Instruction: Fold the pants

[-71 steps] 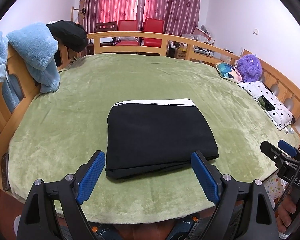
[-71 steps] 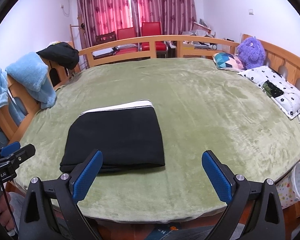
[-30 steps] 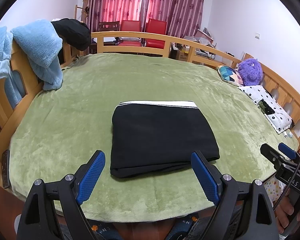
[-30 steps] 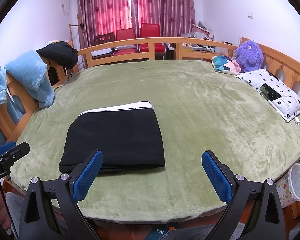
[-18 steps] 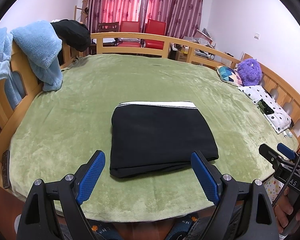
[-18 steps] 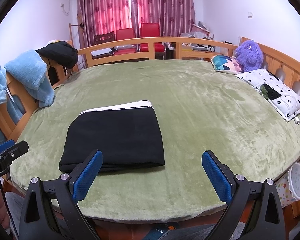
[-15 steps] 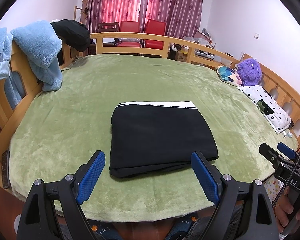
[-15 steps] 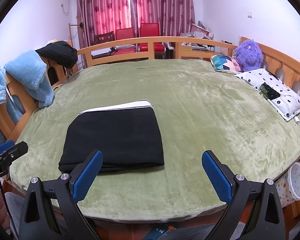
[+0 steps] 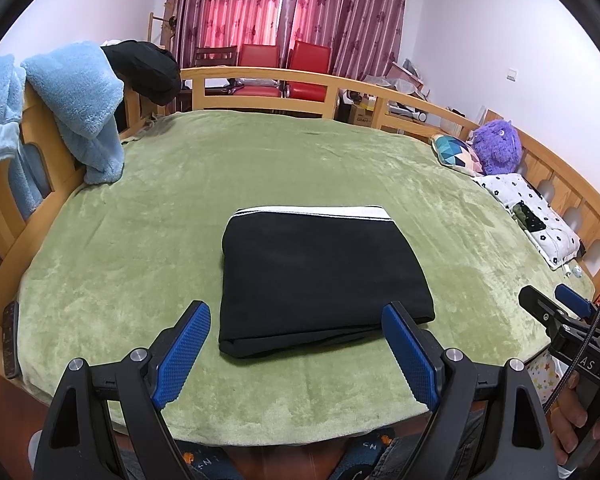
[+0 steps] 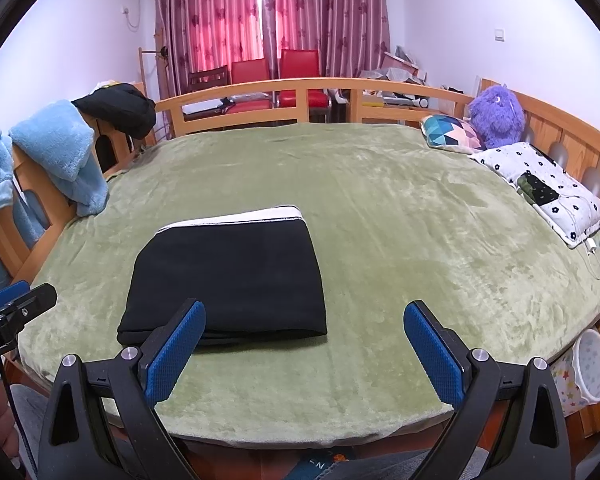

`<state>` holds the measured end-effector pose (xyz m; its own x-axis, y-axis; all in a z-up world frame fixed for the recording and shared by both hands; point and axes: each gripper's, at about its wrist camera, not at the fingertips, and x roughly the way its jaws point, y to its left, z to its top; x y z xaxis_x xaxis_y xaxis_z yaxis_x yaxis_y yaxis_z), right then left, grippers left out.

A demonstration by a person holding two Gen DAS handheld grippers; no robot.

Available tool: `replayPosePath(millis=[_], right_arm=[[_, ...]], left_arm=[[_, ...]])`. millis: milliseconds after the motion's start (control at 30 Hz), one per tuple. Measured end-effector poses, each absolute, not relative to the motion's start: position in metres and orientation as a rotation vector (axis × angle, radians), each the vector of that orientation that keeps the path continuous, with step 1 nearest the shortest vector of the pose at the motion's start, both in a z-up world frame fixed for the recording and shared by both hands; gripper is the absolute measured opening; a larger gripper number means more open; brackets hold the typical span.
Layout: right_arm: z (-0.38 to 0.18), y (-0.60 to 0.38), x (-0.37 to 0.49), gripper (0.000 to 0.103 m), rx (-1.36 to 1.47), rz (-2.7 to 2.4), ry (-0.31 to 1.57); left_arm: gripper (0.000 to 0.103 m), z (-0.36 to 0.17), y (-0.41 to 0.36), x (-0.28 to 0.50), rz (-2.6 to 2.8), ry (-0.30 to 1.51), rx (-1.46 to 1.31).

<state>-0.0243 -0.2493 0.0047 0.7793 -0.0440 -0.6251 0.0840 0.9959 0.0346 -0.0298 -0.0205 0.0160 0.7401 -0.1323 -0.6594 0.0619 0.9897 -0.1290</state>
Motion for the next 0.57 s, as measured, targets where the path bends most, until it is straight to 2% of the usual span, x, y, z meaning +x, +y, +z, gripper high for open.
replayPosePath(millis=[567], right_arm=[[0.0051, -0.2488, -0.0218, 0.098, 0.06, -0.068, 0.677]], left_arm=[[0.087, 0.0167, -0.0256, -0.032, -0.106, 0.726, -0.105]])
